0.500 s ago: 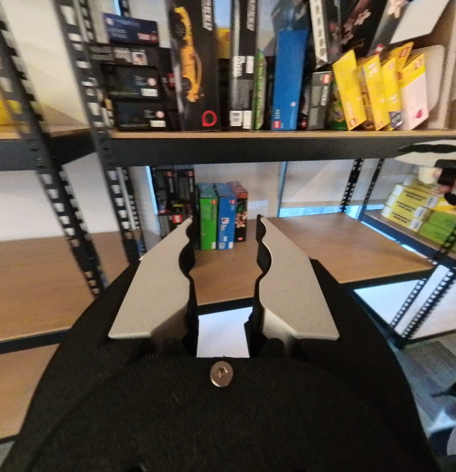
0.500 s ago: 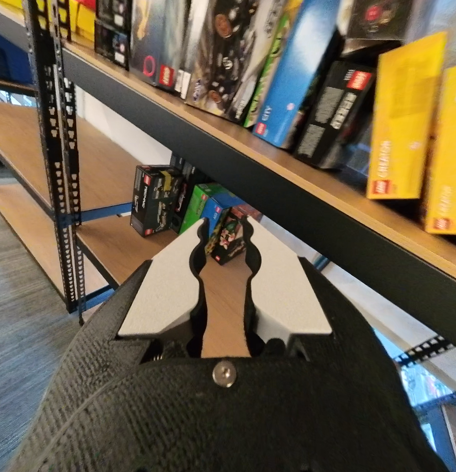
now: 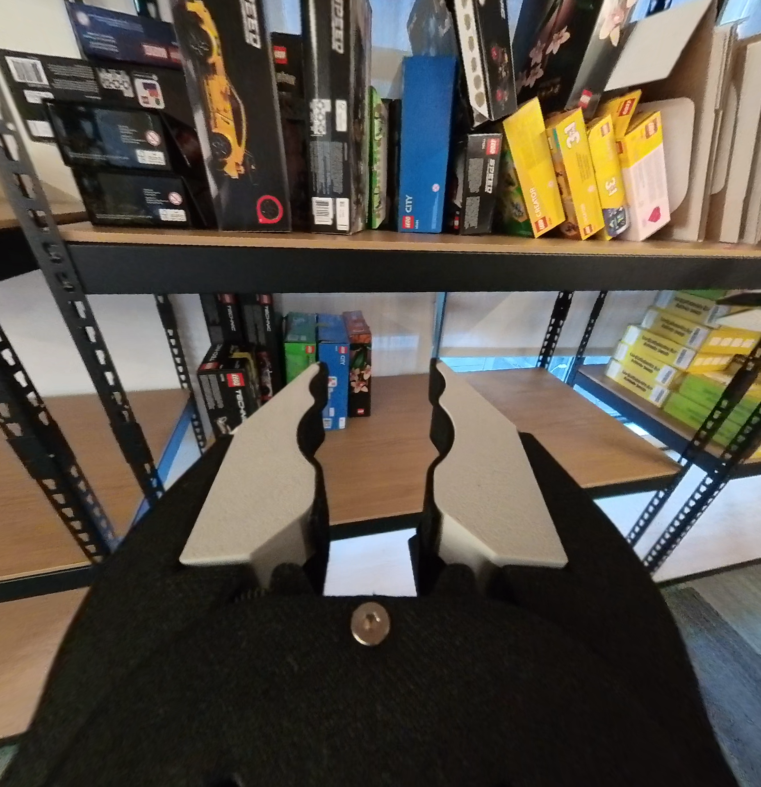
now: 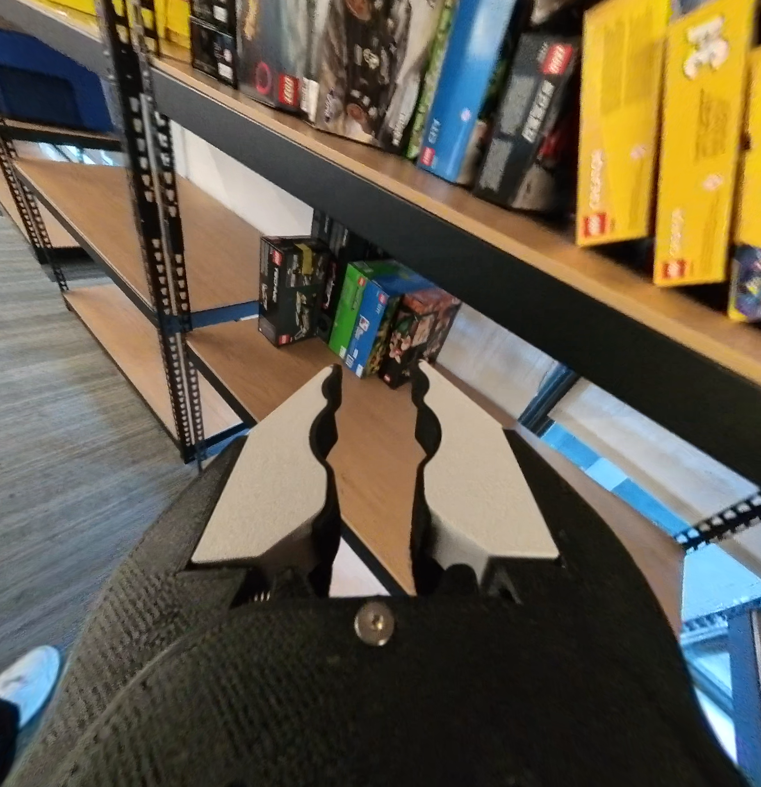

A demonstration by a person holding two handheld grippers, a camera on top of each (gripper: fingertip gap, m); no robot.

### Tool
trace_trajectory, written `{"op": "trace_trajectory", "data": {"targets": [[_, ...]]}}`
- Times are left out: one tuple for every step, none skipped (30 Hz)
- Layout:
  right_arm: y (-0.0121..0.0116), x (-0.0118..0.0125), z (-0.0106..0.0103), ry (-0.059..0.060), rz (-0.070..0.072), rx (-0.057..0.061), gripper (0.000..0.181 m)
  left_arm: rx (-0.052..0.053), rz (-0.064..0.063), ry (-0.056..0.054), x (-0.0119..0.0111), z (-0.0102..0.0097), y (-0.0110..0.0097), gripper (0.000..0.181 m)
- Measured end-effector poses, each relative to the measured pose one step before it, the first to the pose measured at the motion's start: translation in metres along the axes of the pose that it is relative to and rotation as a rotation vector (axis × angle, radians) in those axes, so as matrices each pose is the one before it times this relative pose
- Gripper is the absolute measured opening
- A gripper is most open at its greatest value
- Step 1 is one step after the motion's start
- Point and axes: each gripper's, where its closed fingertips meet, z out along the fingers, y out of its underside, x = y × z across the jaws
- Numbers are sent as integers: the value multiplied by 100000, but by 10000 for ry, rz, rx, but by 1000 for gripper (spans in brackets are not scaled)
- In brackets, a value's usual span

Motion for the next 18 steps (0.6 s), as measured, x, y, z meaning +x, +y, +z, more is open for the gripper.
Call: {"op": "trace_trajectory", "data": {"targets": [[-801,-1141,1047,-165,-104,4,29,-37,-20,-24,-768,-279,-33,46],[-883,-1196,1229,-115,-67,12,28,-70,-47,-65,-1035,-293,22,47],[-1049,-1258,1413,-58,-109,95,29,-76,-30,-70,-1239,-310,46,49],[-1231,-1463,1585,-114,-217,189,35,-52,8,-53,-1381,-355,42,50],[-1250,-1422,1801,-46,-283,170,43,-43,53,-67,-1565,-383,64,50],[-1291,-1314,2008,48,-251,129,53,-66,74,-78,-1741,-400,177,50],[-1403,-1311,2150,43,-179,140,62,-95,93,-47,-1835,-390,276,51],[-1559,-1427,2230,-42,-119,151,66,-127,129,7,-1884,-383,386,51],[-1722,-1209,2261,84,-49,198,71,-121,176,73,-1878,-365,433,50],[-1904,-960,2265,246,-77,335,73,-81,271,161,-1807,-376,445,50],[-1907,-706,2308,405,-107,392,73,-96,294,127,-1915,-382,508,48],[-1754,-811,2461,276,-61,227,75,-224,108,105,-1965,-430,639,48],[-1737,-910,2446,78,-47,43,75,-278,-95,204,-1752,-511,565,49],[-2010,-644,2297,69,-165,145,75,-154,-113,222,-1634,-630,356,49],[-2279,-434,2158,-25,-256,339,73,-29,-80,77,-1757,-707,211,49],[-2148,51,2160,-16,-210,317,72,9,-113,-41,-1830,-694,144,48],[-1734,512,2187,-15,-140,85,74,-5,-172,-23,-1705,-640,73,48],[-1569,819,2142,-29,-79,-8,79,35,-163,35,-1495,-588,-17,49]]}}
